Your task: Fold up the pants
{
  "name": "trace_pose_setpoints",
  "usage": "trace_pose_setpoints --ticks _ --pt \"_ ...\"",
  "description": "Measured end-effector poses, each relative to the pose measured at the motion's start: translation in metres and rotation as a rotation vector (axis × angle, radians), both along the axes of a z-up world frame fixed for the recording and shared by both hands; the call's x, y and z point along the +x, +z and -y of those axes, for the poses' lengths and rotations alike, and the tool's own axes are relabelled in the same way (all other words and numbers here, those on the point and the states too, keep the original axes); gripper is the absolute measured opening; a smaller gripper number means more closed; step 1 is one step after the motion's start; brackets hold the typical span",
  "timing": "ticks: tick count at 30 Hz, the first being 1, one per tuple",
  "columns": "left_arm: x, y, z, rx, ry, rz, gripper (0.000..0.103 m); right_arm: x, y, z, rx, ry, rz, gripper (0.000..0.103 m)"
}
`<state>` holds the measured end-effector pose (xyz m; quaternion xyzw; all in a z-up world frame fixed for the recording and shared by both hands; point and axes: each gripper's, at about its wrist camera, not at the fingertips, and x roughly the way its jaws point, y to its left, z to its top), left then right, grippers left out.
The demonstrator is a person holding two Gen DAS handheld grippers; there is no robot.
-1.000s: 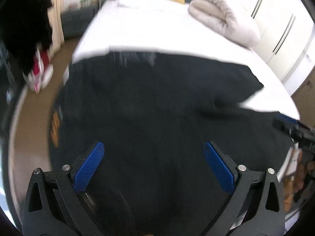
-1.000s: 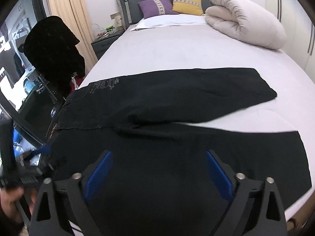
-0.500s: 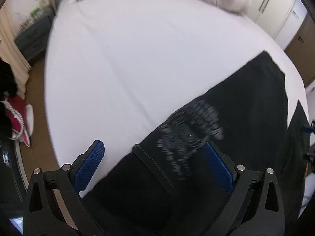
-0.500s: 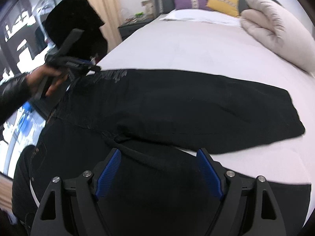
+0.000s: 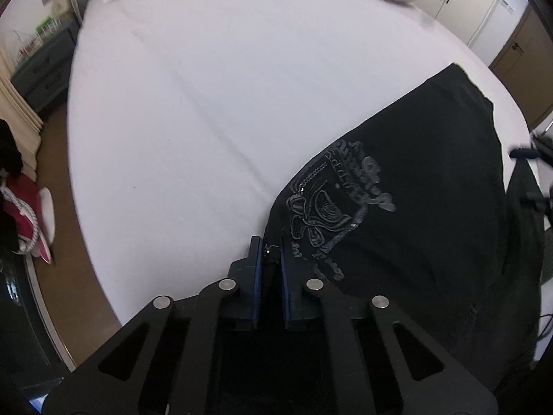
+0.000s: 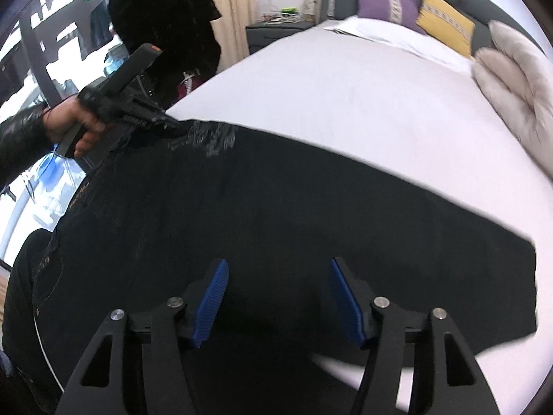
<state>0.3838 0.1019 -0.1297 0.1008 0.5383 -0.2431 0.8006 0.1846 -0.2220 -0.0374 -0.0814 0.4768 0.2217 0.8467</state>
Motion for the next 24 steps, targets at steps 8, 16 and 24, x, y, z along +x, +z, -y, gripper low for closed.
trace_pose_setpoints --ticks 8,16,24 --pt "-0.083 0.026 0.012 0.013 0.054 0.292 0.007 0.065 0.004 -0.049 -0.166 0.179 0.054 0.063" --pt "-0.159 0.040 -0.011 -0.107 0.139 0.359 0.007 0.108 -0.024 -0.105 -0.362 0.355 0.003 0.052" --pt "-0.185 0.022 -0.044 -0.196 0.191 0.356 0.007 0.125 -0.046 -0.127 -0.302 0.312 -0.157 0.009"
